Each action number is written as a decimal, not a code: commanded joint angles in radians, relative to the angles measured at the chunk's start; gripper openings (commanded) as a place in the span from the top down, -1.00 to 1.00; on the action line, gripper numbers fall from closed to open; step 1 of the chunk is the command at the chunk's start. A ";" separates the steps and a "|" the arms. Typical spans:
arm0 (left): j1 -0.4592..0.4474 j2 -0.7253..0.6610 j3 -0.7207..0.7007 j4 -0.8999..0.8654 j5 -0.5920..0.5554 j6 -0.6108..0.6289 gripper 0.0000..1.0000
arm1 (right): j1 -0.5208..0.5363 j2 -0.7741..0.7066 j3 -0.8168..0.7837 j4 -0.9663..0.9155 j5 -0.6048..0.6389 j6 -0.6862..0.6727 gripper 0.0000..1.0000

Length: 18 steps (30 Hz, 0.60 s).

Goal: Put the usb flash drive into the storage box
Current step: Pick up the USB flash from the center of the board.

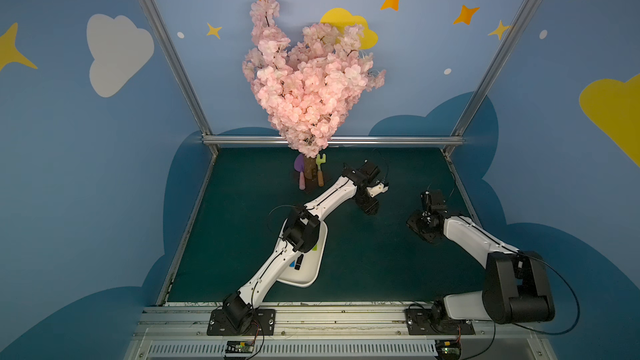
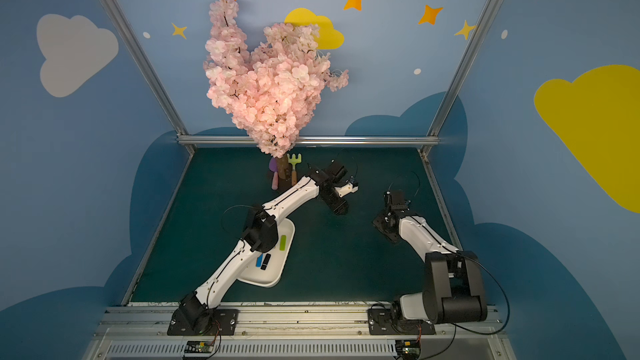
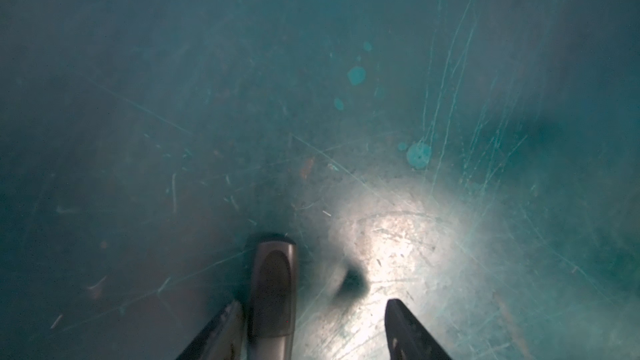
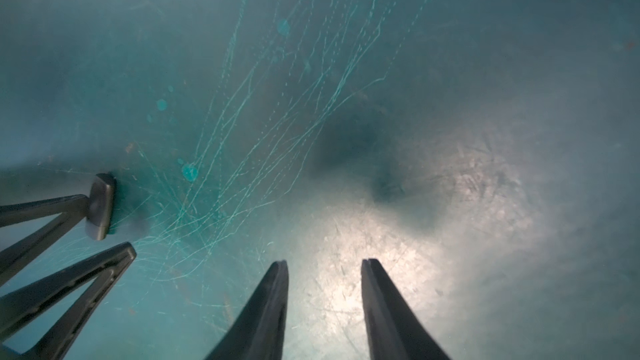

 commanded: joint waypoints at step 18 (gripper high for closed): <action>-0.060 0.059 0.007 -0.069 -0.239 -0.100 0.43 | -0.033 0.040 0.038 0.000 -0.115 -0.050 0.23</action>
